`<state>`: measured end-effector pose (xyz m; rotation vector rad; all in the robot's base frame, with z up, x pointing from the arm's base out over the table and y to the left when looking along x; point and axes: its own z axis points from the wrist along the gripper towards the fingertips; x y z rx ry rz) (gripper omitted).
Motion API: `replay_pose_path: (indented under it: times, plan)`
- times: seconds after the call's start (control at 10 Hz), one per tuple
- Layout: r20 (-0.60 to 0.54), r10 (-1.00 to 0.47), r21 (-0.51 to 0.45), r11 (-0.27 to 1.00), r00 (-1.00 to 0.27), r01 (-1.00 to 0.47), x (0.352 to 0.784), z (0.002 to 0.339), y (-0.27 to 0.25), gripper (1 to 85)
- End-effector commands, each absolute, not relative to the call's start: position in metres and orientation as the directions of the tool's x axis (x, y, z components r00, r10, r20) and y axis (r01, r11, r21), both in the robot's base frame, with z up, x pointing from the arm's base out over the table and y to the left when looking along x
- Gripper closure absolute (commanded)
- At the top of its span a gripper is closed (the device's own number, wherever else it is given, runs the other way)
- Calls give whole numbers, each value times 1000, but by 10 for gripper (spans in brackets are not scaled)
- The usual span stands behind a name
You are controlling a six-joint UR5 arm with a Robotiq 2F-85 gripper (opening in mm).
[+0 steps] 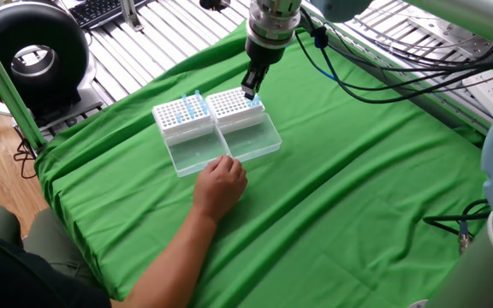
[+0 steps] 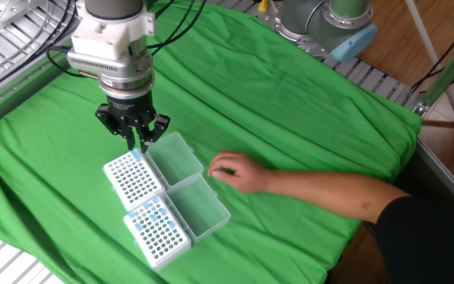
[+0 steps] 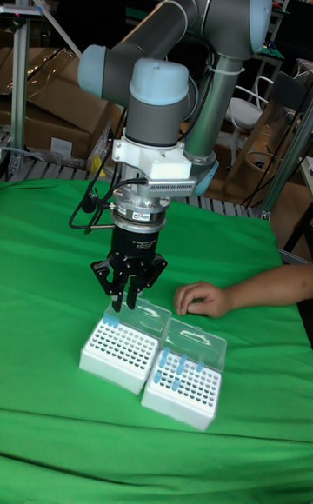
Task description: Insert a medium pipette tip into the holder for medium pipette tips
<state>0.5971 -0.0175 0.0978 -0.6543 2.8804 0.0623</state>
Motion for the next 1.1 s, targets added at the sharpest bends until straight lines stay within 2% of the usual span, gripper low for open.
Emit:
replay_pose_path:
  times: [0.0, 0.5, 1.0]
  plan:
    - [-182, -373, 57, 920, -910, -389, 607, 102, 6, 547]
    - [-150, -224, 77, 968, -963, -237, 625, 110, 86, 553]
    - [-164, -136, 79, 985, -977, -150, 646, 98, 133, 560]
